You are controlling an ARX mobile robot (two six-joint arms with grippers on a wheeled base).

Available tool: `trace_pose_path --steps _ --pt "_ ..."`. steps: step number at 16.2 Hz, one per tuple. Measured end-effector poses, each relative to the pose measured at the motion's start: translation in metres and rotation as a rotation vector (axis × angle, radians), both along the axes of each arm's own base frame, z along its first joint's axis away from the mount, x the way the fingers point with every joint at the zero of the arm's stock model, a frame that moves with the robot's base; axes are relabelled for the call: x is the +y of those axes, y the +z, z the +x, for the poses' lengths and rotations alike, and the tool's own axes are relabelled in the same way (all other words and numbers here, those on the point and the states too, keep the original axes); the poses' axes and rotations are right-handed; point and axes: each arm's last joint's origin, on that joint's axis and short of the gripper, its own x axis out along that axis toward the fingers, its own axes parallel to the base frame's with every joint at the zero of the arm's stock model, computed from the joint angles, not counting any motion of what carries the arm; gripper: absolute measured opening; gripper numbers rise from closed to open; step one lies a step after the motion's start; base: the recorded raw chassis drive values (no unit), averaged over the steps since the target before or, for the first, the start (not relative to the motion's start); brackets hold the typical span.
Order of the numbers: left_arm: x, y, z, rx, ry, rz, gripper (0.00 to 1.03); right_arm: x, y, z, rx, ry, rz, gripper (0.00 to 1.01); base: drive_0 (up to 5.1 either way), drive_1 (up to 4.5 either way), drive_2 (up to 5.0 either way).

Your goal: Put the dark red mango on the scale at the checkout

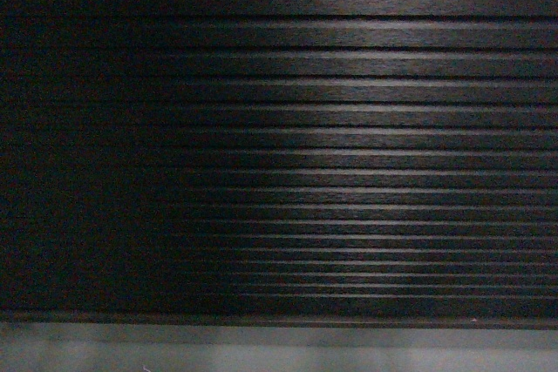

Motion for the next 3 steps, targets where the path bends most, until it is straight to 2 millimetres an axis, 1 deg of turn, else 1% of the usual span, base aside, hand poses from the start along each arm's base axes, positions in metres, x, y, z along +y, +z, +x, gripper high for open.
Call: trace_pose_path --steps 3 --pt "0.0000 0.0000 0.0000 0.000 0.000 0.000 0.98 0.0000 0.0000 0.0000 0.000 0.000 0.000 0.98 0.0 0.00 0.0"
